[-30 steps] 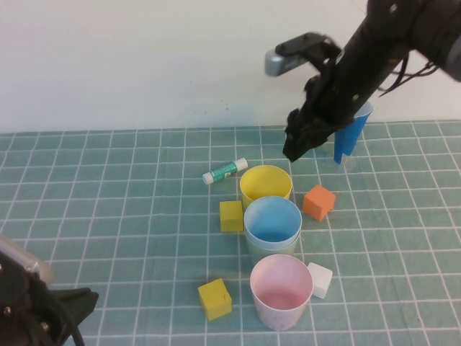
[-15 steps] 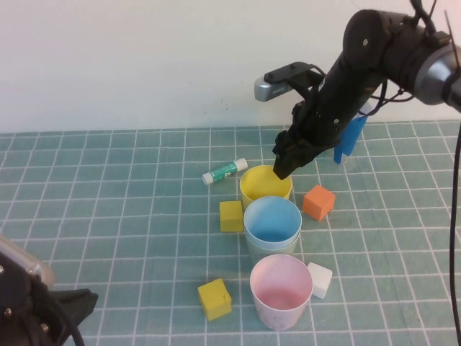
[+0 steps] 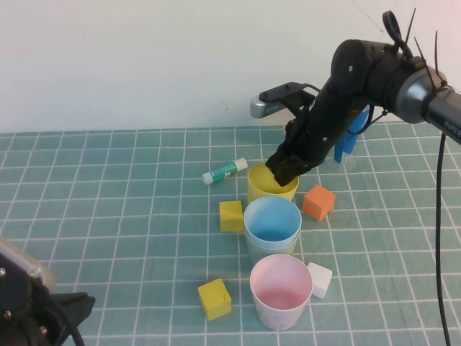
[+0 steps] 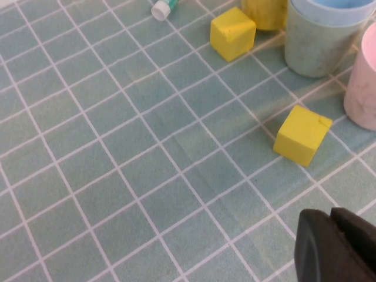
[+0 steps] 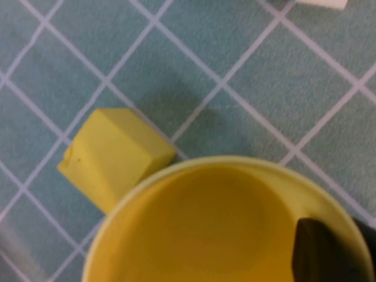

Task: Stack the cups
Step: Pick up the yellow cup, then place the yellow cup on the pink cup

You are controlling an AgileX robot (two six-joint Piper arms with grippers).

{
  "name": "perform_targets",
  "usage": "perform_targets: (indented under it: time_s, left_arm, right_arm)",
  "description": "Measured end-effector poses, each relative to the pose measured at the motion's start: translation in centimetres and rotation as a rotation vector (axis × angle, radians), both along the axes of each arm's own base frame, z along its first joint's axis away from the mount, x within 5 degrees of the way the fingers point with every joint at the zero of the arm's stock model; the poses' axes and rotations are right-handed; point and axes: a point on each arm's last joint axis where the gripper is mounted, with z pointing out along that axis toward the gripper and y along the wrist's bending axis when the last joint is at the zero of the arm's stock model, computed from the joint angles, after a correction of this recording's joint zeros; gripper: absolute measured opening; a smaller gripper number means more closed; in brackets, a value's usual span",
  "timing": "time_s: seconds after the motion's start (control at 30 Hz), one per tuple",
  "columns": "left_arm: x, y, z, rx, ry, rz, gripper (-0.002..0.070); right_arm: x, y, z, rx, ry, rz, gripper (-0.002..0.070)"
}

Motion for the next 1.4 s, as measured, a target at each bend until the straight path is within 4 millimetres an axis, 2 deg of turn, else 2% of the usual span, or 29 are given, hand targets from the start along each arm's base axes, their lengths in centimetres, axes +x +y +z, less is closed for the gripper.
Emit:
perform_targets:
  time_s: [0.07,0.17,0.27,0.3,0.4,0.57,0.6,0.67,0.73,0.83,0.93,1.07,1.17,1.4]
  left_arm:
    - [0.0,0.0,0.0,0.005,0.004,0.0,-0.0001]
    - [0.0,0.1,-0.1,0.012,0.007,0.001,-0.0001]
    - [0.0,0.1,-0.1,0.012,0.007,0.001,-0.0001]
    - [0.0,0.1,-0.1,0.012,0.007,0.001,-0.0001]
    - [0.0,0.1,-0.1,0.012,0.007,0.001,-0.0001]
    - [0.0,0.1,-0.1,0.015,0.009,0.001,-0.0001]
    - [0.0,0.1,-0.1,0.015,0.009,0.001,-0.0001]
    - [0.0,0.1,-0.2,0.016,0.01,0.001,-0.0001]
    - [-0.1,0.1,-0.2,0.017,0.011,0.001,-0.0001]
    - [-0.1,0.1,-0.2,0.017,0.011,0.0,-0.0001]
    - [-0.1,0.1,-0.5,0.018,0.012,0.0,-0.0001]
    - [-0.1,0.1,-0.7,0.012,0.023,0.007,-0.0001]
    - [-0.1,0.1,-0.7,0.008,0.025,0.011,-0.0001]
    - [-0.1,0.1,-0.7,0.006,0.026,0.012,-0.0001]
  right_arm:
    - [0.1,0.0,0.0,0.004,-0.011,-0.004,0.0034]
    - [0.1,0.0,0.3,0.006,-0.023,-0.01,0.0027]
    - [-0.1,-0.2,2.5,0.004,-0.059,0.0,0.0025]
    - [-0.2,-0.3,3.5,0.004,-0.076,0.003,0.0025]
    - [-1.5,-1.1,8.6,-0.002,-0.15,0.02,0.0025]
    - [-5.6,-2.7,17.5,-0.022,-0.309,0.041,0.0025]
    - [-6.4,-2.7,18.4,-0.025,-0.327,0.047,0.0025]
    - [-9.3,-2.4,21.0,-0.014,-0.368,0.081,0.0025]
    - [-12.0,-1.7,22.0,-0.006,-0.373,0.128,0.0025]
    - [-15.7,-0.1,21.5,-0.014,-0.328,0.219,0.0025]
    - [-17.8,1.4,18.9,-0.048,-0.237,0.282,0.0025]
    - [-17.8,1.8,14.6,-0.073,-0.159,0.228,0.0024]
    - [-17.6,1.9,12.2,-0.069,-0.156,0.179,0.0024]
    - [-17.3,1.9,9.7,-0.076,-0.15,0.141,0.0024]
